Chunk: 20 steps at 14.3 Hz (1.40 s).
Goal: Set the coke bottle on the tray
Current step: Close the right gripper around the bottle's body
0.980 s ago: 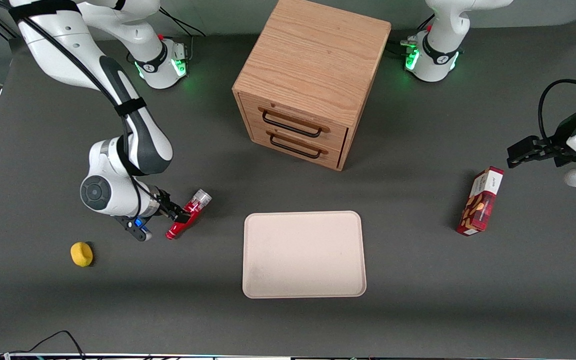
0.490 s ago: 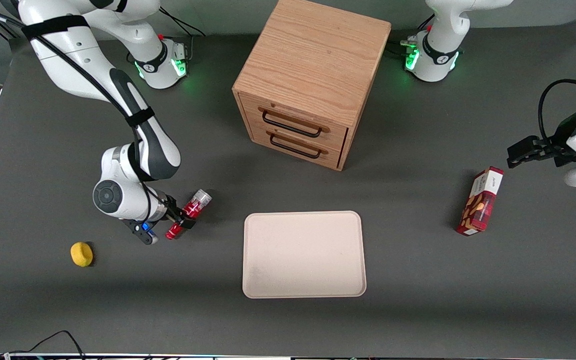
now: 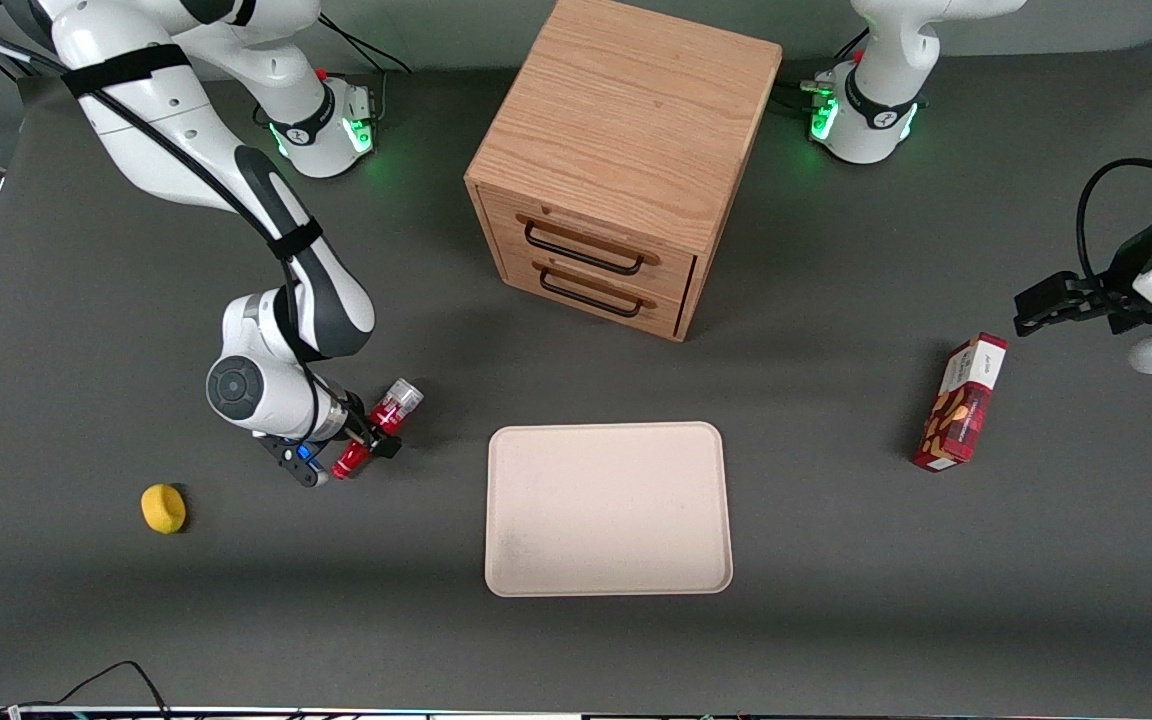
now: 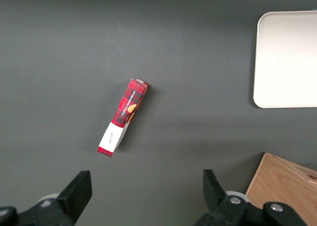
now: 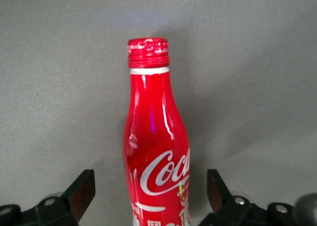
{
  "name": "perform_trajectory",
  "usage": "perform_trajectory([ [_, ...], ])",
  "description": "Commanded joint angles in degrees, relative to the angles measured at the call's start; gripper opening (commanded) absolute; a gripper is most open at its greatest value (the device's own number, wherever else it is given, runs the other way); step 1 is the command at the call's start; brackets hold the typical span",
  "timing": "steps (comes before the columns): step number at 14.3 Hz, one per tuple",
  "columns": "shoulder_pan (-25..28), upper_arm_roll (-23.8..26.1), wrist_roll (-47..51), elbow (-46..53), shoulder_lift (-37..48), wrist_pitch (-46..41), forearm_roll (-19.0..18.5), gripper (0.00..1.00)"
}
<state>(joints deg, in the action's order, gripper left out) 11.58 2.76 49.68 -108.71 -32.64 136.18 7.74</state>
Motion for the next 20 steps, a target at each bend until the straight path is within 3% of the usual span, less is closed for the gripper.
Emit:
perform_trajectory([
  [1, 0.3, 0.1, 1.2, -1.7, -0.3, 3.2, 0.5, 1.0],
  [12, 0.4, 0.2, 1.2, -2.4, -0.8, 4.5, 0.5, 0.98],
  [13, 0.4, 0.2, 1.1, -2.4, -0.8, 4.7, 0.5, 0.83],
  [15, 0.5, 0.7, 1.0, -2.4, -0.8, 4.7, 0.4, 0.32],
  [16, 0.6, 0.8, 1.0, -2.4, -0.8, 4.7, 0.4, 0.14],
  [18, 0.6, 0.8, 1.0, -2.4, -0.8, 4.7, 0.5, 0.0],
  [20, 0.7, 0.8, 1.1, -2.2, -0.7, 4.5, 0.4, 0.0],
])
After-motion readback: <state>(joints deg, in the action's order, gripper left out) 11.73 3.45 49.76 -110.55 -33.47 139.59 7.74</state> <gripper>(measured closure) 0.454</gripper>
